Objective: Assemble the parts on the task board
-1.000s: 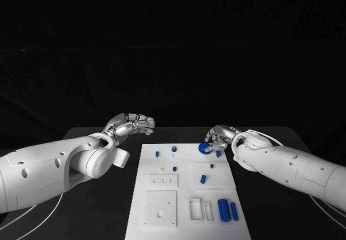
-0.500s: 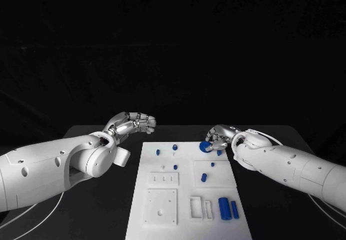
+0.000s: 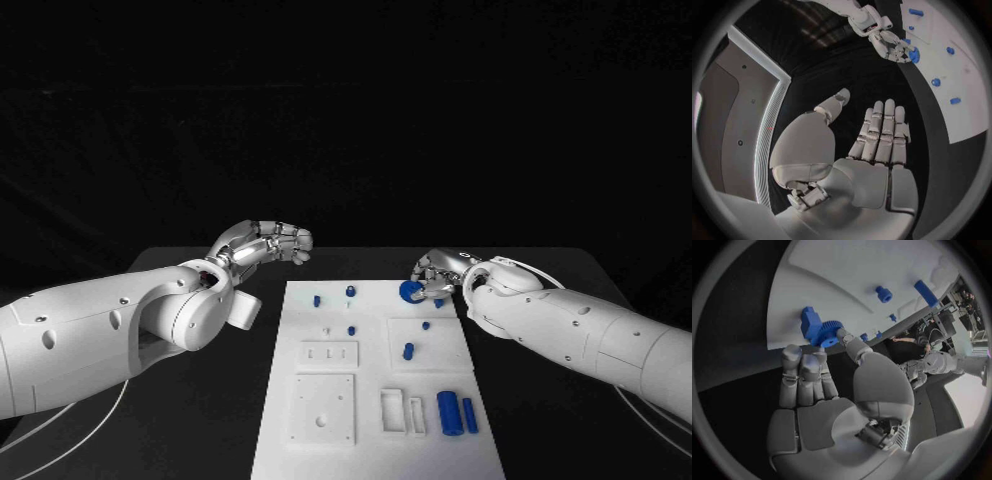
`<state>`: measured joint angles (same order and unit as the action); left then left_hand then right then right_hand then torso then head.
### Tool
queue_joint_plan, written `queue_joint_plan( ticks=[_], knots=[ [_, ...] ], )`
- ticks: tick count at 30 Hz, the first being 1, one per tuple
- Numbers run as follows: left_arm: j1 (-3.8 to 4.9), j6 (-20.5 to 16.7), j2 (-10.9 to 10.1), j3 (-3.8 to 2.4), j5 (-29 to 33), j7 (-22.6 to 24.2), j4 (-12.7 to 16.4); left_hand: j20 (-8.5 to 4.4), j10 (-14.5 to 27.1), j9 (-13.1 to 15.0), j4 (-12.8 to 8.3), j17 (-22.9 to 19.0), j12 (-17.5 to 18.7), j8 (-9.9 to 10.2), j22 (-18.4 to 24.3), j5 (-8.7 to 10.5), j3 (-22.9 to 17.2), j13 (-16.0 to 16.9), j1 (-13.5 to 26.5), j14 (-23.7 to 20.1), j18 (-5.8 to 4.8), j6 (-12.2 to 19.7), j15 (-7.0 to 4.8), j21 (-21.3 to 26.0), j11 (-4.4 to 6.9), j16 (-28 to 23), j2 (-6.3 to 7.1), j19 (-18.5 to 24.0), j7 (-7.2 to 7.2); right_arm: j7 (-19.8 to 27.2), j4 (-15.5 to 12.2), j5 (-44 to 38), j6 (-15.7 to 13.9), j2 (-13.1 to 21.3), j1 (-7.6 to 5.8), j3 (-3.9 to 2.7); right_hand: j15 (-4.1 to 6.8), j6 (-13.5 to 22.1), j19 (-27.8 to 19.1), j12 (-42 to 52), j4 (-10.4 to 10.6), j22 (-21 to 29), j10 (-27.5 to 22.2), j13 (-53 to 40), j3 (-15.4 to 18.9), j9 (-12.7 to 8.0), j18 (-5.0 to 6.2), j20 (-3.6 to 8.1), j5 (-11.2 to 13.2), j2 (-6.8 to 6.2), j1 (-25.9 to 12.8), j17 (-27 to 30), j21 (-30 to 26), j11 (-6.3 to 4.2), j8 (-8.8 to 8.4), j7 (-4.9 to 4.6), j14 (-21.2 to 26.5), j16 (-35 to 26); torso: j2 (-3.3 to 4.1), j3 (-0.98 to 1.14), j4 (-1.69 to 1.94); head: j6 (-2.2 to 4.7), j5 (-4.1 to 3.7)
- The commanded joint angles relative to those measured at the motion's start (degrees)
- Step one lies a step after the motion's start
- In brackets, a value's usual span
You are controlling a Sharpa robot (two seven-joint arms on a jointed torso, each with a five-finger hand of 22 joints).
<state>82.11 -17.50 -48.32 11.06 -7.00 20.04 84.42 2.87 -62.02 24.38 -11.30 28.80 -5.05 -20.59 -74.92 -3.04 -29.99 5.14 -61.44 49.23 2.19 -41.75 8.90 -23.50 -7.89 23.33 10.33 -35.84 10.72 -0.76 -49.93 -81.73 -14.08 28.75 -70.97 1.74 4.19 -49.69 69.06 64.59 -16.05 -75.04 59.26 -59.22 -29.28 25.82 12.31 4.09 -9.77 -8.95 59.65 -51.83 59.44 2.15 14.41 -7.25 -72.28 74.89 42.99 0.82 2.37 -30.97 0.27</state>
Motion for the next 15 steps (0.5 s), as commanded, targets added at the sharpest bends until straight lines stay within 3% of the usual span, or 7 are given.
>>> queue_joint_plan(
  ticks=[1, 9, 15],
  knots=[
    [0.04, 0.6, 0.0, -0.06, -0.2, 0.5, 0.3, 0.18, 0.3, -0.1, 0.1, 0.0, 0.3, 0.4, -0.9, -0.07, -0.3, -0.1, 0.2, -0.4, 0.7, 0.4, -0.02, -0.1, -0.13, -0.3, -0.2, 0.0, 0.22, 0.0, 0.3, -1.3, 2.2, -0.2, 0.22, 0.11, -0.26, 1.6, 0.1, 0.2, 0.0, -0.9, -0.1, 0.0, -0.3, -0.1, 2.69, 0.22, 0.2, 0.39, -0.1, -0.1, 0.4, 0.26, 0.0, -1.73, 0.0, -0.1, 0.0, 0.04, 0.01, -0.1, 0.04],
    [0.05, 0.5, -0.2, -0.06, -0.2, 0.3, 0.5, 0.19, 0.3, -0.1, 0.1, 0.1, 0.3, 0.4, -0.9, -0.07, -0.3, -0.1, 0.2, -0.4, 0.72, 0.4, -0.01, -0.1, -0.14, -0.3, -0.26, 0.1, 0.24, -0.4, 0.2, -2.9, 3.3, -0.4, 0.55, 0.18, -0.25, 1.5, 0.1, 0.3, 0.0, -0.9, -0.1, 0.0, -0.7, -0.1, 2.69, 0.18, 0.2, 0.45, 0.0, -0.2, 0.4, 0.25, 0.03, -1.71, -0.1, -0.2, -0.01, 0.06, -0.05, -0.33, 0.16],
    [0.05, 0.4, -0.3, -0.06, -0.2, 0.2, 0.5, 0.19, 0.3, -0.1, 0.2, 0.1, 0.3, 0.4, -0.9, -0.06, -0.3, -0.1, 0.2, -0.4, 0.73, 0.4, -0.01, -0.1, -0.14, -0.3, -0.29, 0.1, 0.26, -0.8, -0.4, -5.0, 3.8, -0.3, 0.69, 0.28, -0.2, 1.3, -0.1, 0.5, -0.5, -1.0, -0.2, 0.2, -3.1, -0.3, 2.69, 0.16, -2.5, 0.03, 2.3, -0.5, 0.6, 0.19, 0.08, -1.64, -0.1, -0.4, -0.06, 0.08, -0.03, -0.51, 0.14]
  ],
)
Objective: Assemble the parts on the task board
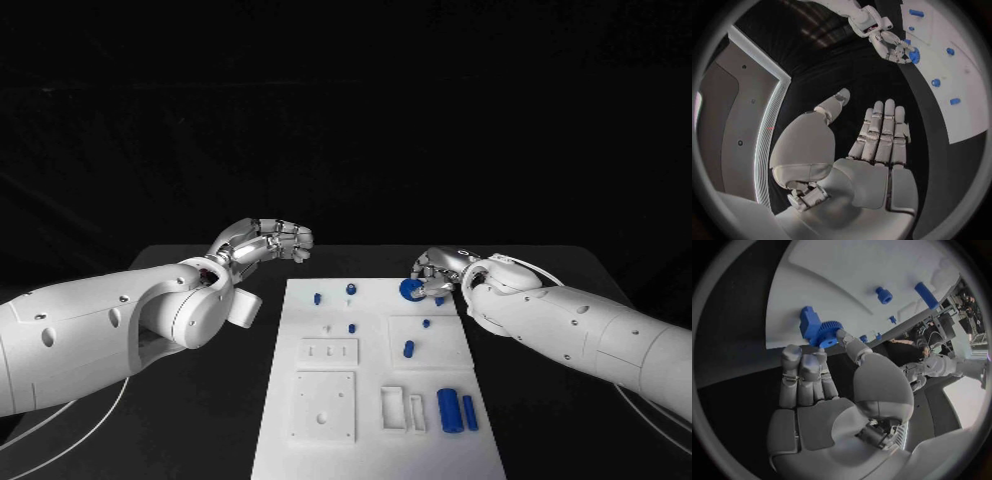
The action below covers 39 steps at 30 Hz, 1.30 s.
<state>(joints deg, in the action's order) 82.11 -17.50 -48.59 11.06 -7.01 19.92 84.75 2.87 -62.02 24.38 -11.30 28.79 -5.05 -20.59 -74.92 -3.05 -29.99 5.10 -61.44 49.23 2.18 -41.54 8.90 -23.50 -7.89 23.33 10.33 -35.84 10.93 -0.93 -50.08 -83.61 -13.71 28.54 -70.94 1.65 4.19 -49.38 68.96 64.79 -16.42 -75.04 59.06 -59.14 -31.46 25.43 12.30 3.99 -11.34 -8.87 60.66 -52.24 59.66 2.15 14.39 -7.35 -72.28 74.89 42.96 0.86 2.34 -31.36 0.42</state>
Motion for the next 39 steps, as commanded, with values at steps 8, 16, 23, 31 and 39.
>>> queue_joint_plan(
  ticks=[8, 16, 23, 31, 39],
  knots=[
    [0.05, 0.2, -0.1, -0.06, -0.2, 0.2, 0.4, 0.2, 0.3, -0.1, 0.2, 0.1, 0.4, 0.4, -0.9, -0.05, -0.3, -0.1, 0.2, -0.4, 0.74, 0.2, -0.01, -0.1, -0.16, -0.3, -0.34, 0.1, 0.09, -1.1, -0.8, -6.3, 2.6, 0.0, 1.09, 0.74, 0.18, -0.6, 0.1, 0.6, 0.0, -1.0, 0.3, 0.3, -3.8, 0.2, 2.7, -0.08, -4.0, -0.24, 2.3, -0.6, 0.8, -0.23, 0.86, -1.07, -0.4, -0.5, -0.03, 0.08, -0.06, -0.26, -0.02],
    [0.05, 0.2, -0.2, -0.06, -0.2, 0.1, 0.4, 0.21, 0.3, -0.1, 0.2, 0.1, 0.4, 0.4, -0.9, -0.05, -0.4, -0.1, 0.2, -0.4, 0.75, 0.2, -0.01, -0.1, -0.19, -0.3, -0.37, 0.1, 0.12, -1.5, -1.3, -7.4, 2.1, 0.0, 1.15, 0.92, 0.66, -2.3, 0.2, 0.8, 0.0, -1.0, 0.5, 0.5, -4.8, 0.4, 2.7, -0.14, -3.9, -0.22, 2.0, -1.0, 1.1, -0.75, 1.72, -0.53, -0.5, -0.6, -0.06, 0.09, -0.05, -0.29, -0.14],
    [0.05, 0.2, -0.2, -0.06, -0.2, -0.1, 0.4, 0.22, 0.2, -0.1, 0.2, 0.1, 0.4, 0.4, -0.9, -0.05, -0.4, -0.1, 0.3, -0.4, 0.75, 0.2, -0.01, -0.1, -0.21, -0.3, -0.41, 0.1, 0.15, -1.7, -2.0, -7.6, 0.4, 0.2, 1.15, 0.92, 1.21, -4.1, 0.5, 0.8, 0.6, -0.9, 0.9, 0.7, -6.1, 0.6, 2.7, -0.19, -4.5, 0.17, 0.7, -1.3, 1.3, -1.32, 2.59, 0.08, -0.8, -0.9, -0.03, 0.13, -0.04, -0.19, -0.19],
    [0.05, 0.5, -0.2, -0.06, -0.5, -0.7, 0.3, 0.14, -0.9, 0.0, 0.4, 0.4, 0.0, 0.2, -1.0, -0.05, -0.4, 0.2, 0.4, 0.1, 0.86, -0.3, -0.17, -0.2, -0.42, -0.1, -0.7, 0.0, 0.58, -3.1, -4.0, -9.8, -2.6, 1.0, 0.95, 0.89, 1.54, -5.1, 0.8, 0.8, 1.0, -0.8, 1.2, 0.9, -6.7, 0.7, 2.7, -0.06, -5.2, 0.11, 0.0, -1.5, 1.4, -1.66, 2.97, 0.42, -1.1, -1.1, -0.05, 0.13, -0.11, -0.17, -0.13],
    [0.05, 0.2, -0.2, -0.06, -0.6, -1.0, -0.1, -0.03, -1.7, 0.1, 0.4, 0.6, -0.3, -0.1, -1.0, -0.04, -0.3, 0.3, 0.6, 0.7, 0.91, -0.8, -0.41, -0.4, -0.41, 0.2, -0.92, -0.3, 0.5, -5.0, -6.8, -12.6, -5.0, 1.5, -0.6, 0.85, 1.77, -5.6, 1.1, 0.8, 1.3, -0.7, 1.6, 1.1, -7.6, 0.7, 2.7, 0.12, -4.5, -0.54, -0.1, -1.7, 1.5, -1.9, 3.17, 0.66, -1.3, -1.3, -0.07, 0.1, 0.02, 0.03, -0.3]
  ],
)
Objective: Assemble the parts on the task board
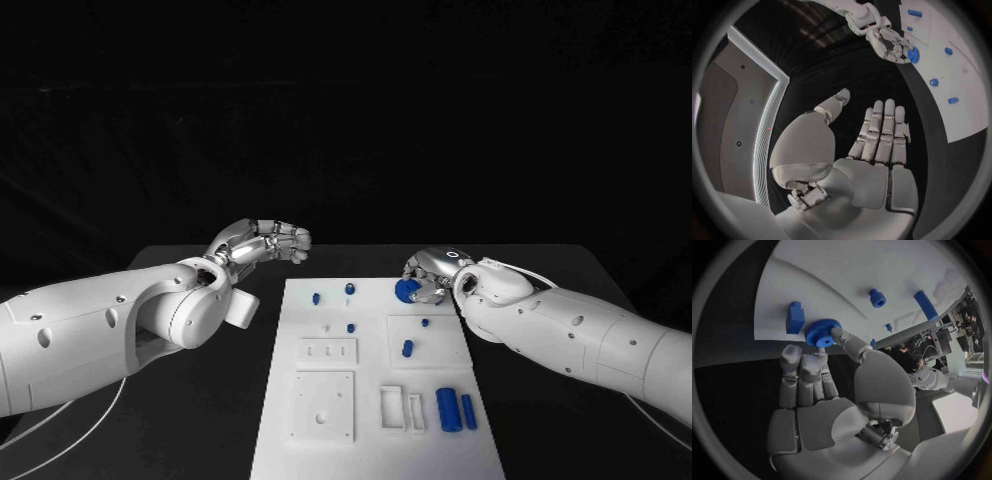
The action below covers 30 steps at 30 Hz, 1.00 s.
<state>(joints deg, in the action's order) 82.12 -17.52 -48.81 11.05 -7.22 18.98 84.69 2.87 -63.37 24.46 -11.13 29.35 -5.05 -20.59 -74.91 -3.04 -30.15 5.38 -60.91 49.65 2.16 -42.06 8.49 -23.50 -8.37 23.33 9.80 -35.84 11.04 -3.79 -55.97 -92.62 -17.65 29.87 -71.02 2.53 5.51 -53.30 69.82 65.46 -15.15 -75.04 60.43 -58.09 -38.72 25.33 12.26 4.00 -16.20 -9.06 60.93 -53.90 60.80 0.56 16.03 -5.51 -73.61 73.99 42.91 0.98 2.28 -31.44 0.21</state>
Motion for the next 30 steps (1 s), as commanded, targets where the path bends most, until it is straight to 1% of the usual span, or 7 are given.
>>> queue_joint_plan(
  ticks=[1, 5, 13, 18, 20, 26, 30],
  knots=[
    [0.04, 0.3, 0.0, -0.05, -0.4, -0.1, -0.1, -0.04, -0.4, 0.1, 0.2, 0.1, -0.3, -0.1, -1.0, -0.04, -0.1, 0.1, 0.1, 0.3, 0.93, -0.3, 0.0, -0.4, 0.07, 0.2, -0.39, -0.3, 0.39, -2.3, -1.4, -3.9, -1.3, 0.2, -0.76, -0.04, 0.48, -1.8, 0.3, 0.1, 0.1, -0.7, 0.2, 0.1, -0.5, 0.8, 2.74, 0.13, 0.5, -0.46, -0.3, -0.1, 0.4, -0.33, 1.55, -1.16, 0.0, -0.4, -0.07, -0.04, 0.05, 0.14, -0.1],
    [0.04, 0.2, 0.1, -0.05, -0.4, -0.2, -0.2, -0.06, -0.4, 0.1, 0.2, 0.1, -0.3, -0.1, -1.0, -0.05, -0.1, 0.1, 0.0, 0.3, 0.94, -0.3, -0.02, -0.4, 0.07, 0.2, -0.39, -0.3, 0.38, -3.0, -3.0, -4.9, -1.4, 0.5, -1.42, -0.04, 0.57, -2.0, 0.5, 0.1, 0.4, -0.7, 0.4, 0.2, -1.0, 0.8, 2.74, 0.22, 1.1, -0.84, -0.3, -0.3, 0.4, -0.42, 1.6, -1.07, -0.1, -0.5, -0.07, -0.07, 0.04, 0.32, -0.11],
    [0.04, 0.1, 0.0, -0.05, -0.4, -0.1, -0.2, -0.08, -0.4, 0.1, 0.2, 0.1, -0.3, -0.1, -1.0, -0.05, -0.1, 0.1, 0.0, 0.4, 0.94, -0.3, -0.04, -0.4, 0.06, 0.3, -0.41, -0.4, 0.38, -3.6, -4.7, -6.4, -2.4, 0.7, -1.51, -0.04, 0.6, -2.1, 0.7, 0.1, 0.7, -0.7, 0.5, 0.3, -1.4, 0.8, 2.74, 0.26, 1.6, -1.17, -0.3, -0.4, 0.5, -0.45, 1.59, -1.05, -0.2, -0.6, -0.09, -0.08, 0.05, 0.49, -0.03],
    [0.04, 0.0, 0.0, -0.05, -0.4, -0.1, -0.1, -0.09, -0.4, 0.0, 0.2, 0.1, -0.3, -0.1, -1.0, -0.05, -0.1, 0.0, 0.0, 0.4, 0.94, -0.3, -0.05, -0.4, 0.04, 0.3, -0.39, -0.4, 0.38, -3.8, -6.4, -9.1, -4.8, 0.5, -1.51, -0.04, 0.62, -2.1, 0.8, 0.1, 0.9, -0.7, 0.6, 0.3, -1.7, 0.8, 2.74, 0.31, 1.9, -1.5, -0.3, -0.5, 0.5, -0.47, 1.57, -1.03, -0.3, -0.6, 0.02, -0.02, 0.07, 0.64, 0.07],
    [0.04, 0.0, -0.1, -0.05, -0.4, -0.1, -0.1, -0.1, -0.4, 0.0, 0.2, 0.1, -0.2, -0.1, -1.0, -0.05, -0.1, 0.0, 0.0, 0.4, 0.94, -0.3, -0.05, -0.5, 0.02, 0.3, -0.39, -0.4, 0.39, -3.8, -7.2, -10.7, -5.8, 0.2, -1.5, -0.03, 0.64, -2.1, 0.9, 0.1, 1.1, -0.7, 0.6, 0.3, -1.8, 0.7, 2.74, 0.34, 2.0, -1.72, -0.2, -0.5, 0.5, -0.49, 1.56, -1.01, -0.3, -0.7, 0.04, -0.01, 0.08, 0.71, 0.12],
    [0.04, -0.1, 0.0, -0.05, -0.4, -0.1, 0.0, -0.12, -0.3, 0.0, 0.1, 0.1, -0.1, 0.0, -1.0, -0.05, -0.1, 0.0, 0.0, 0.4, 0.94, -0.2, -0.06, -0.5, -0.01, 0.3, -0.38, -0.4, 0.41, -4.3, -8.6, -13.9, -7.1, -1.5, -1.45, 0.02, 0.7, -2.4, 1.2, 0.0, 1.9, -0.6, 0.9, 0.5, -2.8, 0.7, 2.74, 0.46, 3.0, -2.64, 0.3, -0.8, 0.5, -0.56, 1.59, -0.94, -0.5, -0.9, 0.06, -0.06, 0.17, 0.75, 0.18],
    [0.04, -0.2, 0.1, -0.05, -0.4, -0.1, 0.1, -0.12, -0.2, 0.0, 0.1, 0.2, -0.1, 0.0, -1.0, -0.05, -0.1, 0.0, 0.0, 0.4, 0.93, -0.1, -0.06, -0.5, -0.03, 0.2, -0.38, -0.4, 0.42, -4.3, -8.8, -14.6, -7.2, -3.2, -1.22, 0.51, 0.72, -2.4, 1.3, 0.0, 2.3, -0.6, 1.0, 0.5, -3.2, 0.7, 2.74, 0.47, 3.3, -2.96, 0.4, -0.9, 0.5, -0.57, 1.59, -0.92, -0.6, -0.9, 0.05, -0.09, 0.19, 0.76, 0.31]
  ],
)
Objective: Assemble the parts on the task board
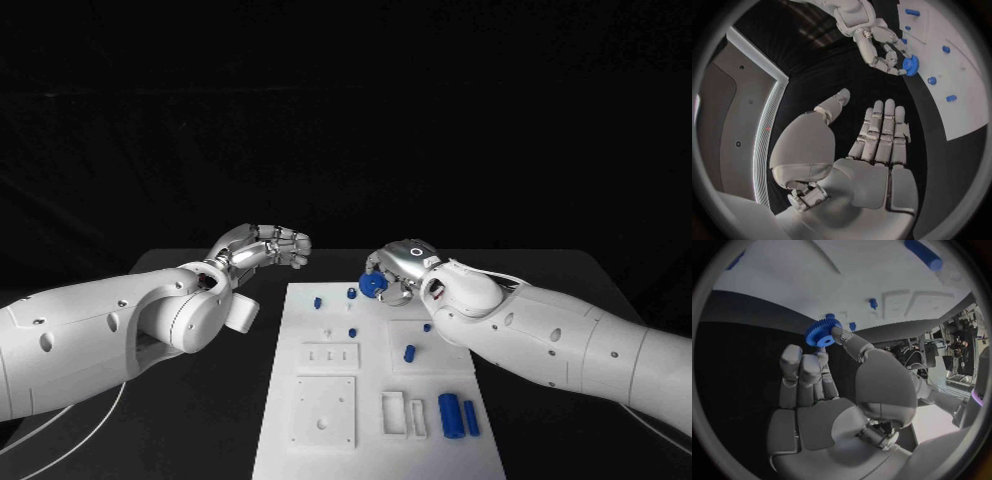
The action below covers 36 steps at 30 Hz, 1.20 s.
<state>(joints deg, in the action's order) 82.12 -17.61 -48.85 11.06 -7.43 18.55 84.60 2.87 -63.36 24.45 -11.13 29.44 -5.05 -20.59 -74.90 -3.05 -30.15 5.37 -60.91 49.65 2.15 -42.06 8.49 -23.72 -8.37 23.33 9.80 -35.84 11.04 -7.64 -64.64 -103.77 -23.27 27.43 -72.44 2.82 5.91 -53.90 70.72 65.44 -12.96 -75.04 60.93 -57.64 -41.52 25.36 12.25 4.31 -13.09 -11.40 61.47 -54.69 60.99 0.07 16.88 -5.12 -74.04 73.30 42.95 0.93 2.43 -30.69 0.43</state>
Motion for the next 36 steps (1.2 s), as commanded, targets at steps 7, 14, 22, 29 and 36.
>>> queue_joint_plan(
  ticks=[7, 14, 22, 29, 36],
  knots=[
    [0.04, -0.1, 0.4, -0.06, -0.2, 0.3, 0.4, -0.13, -0.2, 0.0, 0.1, 0.1, 0.0, 0.0, -1.0, -0.05, -0.1, 0.0, 0.0, 0.4, 0.93, -0.1, -0.07, -0.3, -0.05, 0.2, -0.38, -0.4, 0.44, -0.4, 0.2, -3.6, -1.5, -2.8, 0.59, 1.39, 0.32, -1.8, 0.4, 0.0, 0.4, -0.6, 0.5, 0.1, -0.6, 0.6, 2.75, 0.15, 0.4, -0.69, -0.1, -0.1, 0.3, -0.08, 0.73, -1.31, -0.2, -0.3, 0.12, -0.13, 0.29, -0.05, 0.29],
    [0.05, -0.1, 0.6, -0.06, -0.2, 0.2, 0.4, -0.14, -0.2, 0.0, 0.1, 0.1, 0.0, 0.1, -1.0, -0.06, -0.1, 0.0, 0.0, 0.3, 0.92, -0.1, -0.07, -0.3, -0.07, 0.2, -0.38, -0.4, 0.46, -0.3, 1.0, -3.8, -1.0, -4.5, 0.86, 2.16, 0.32, -1.8, 0.5, 0.0, 0.4, -0.6, 0.6, 0.1, -0.6, 0.6, 2.75, 0.15, 0.4, -0.71, -0.1, -0.1, 0.3, -0.08, 0.72, -1.31, -0.2, -0.3, 0.23, -0.32, 0.66, -0.2, 0.5],
    [0.05, -0.2, 0.7, -0.07, -0.2, 0.2, 0.4, -0.14, -0.1, 0.0, 0.0, 0.1, 0.1, 0.1, -1.0, -0.06, -0.1, -0.1, 0.0, 0.3, 0.91, 0.0, -0.06, -0.3, -0.1, 0.2, -0.34, -0.4, 0.48, -0.2, 2.2, -3.7, -0.8, -5.4, 1.39, 2.32, 0.29, -1.7, 0.5, -0.1, 0.7, -0.6, 0.6, 0.1, -0.6, 0.6, 2.75, 0.13, 0.6, -0.75, -0.2, -0.2, 0.3, -0.06, 0.67, -1.33, -0.2, -0.4, 0.5, -0.53, 1.24, -0.39, 0.36],
    [0.07, -0.3, 0.6, -0.07, -0.2, 0.2, 0.5, -0.14, -0.1, -0.1, 0.0, 0.1, 0.1, 0.1, -1.0, -0.06, -0.1, -0.1, 0.0, 0.3, 0.9, 0.0, -0.06, -0.2, -0.12, 0.2, -0.33, -0.4, 0.49, -0.2, 2.9, -3.7, -0.6, -5.8, 1.58, 2.41, 0.29, -1.7, 0.6, -0.1, 0.8, -0.6, 0.5, 0.1, -0.7, 0.6, 2.75, 0.14, 0.6, -0.77, -0.2, -0.2, 0.3, -0.06, 0.66, -1.33, -0.2, -0.4, 0.62, -0.63, 1.35, -0.45, 0.43],
    [0.09, -0.2, 0.6, -0.08, -0.2, 0.2, 0.8, -0.14, -0.1, -0.1, 0.0, 0.1, 0.1, 0.1, -1.0, -0.06, -0.2, -0.1, -0.1, 0.3, 0.89, 0.0, -0.06, -0.2, -0.13, 0.2, -0.32, -0.4, 0.5, -0.2, 3.4, -3.7, -0.1, -6.1, 1.65, 2.49, 0.29, -1.7, 0.6, -0.1, 0.8, -0.6, 0.5, 0.1, -0.7, 0.6, 2.75, 0.14, 0.7, -0.78, -0.2, -0.2, 0.3, -0.05, 0.65, -1.34, -0.2, -0.4, 0.64, -0.6, 1.32, -0.62, 0.53]
  ],
)
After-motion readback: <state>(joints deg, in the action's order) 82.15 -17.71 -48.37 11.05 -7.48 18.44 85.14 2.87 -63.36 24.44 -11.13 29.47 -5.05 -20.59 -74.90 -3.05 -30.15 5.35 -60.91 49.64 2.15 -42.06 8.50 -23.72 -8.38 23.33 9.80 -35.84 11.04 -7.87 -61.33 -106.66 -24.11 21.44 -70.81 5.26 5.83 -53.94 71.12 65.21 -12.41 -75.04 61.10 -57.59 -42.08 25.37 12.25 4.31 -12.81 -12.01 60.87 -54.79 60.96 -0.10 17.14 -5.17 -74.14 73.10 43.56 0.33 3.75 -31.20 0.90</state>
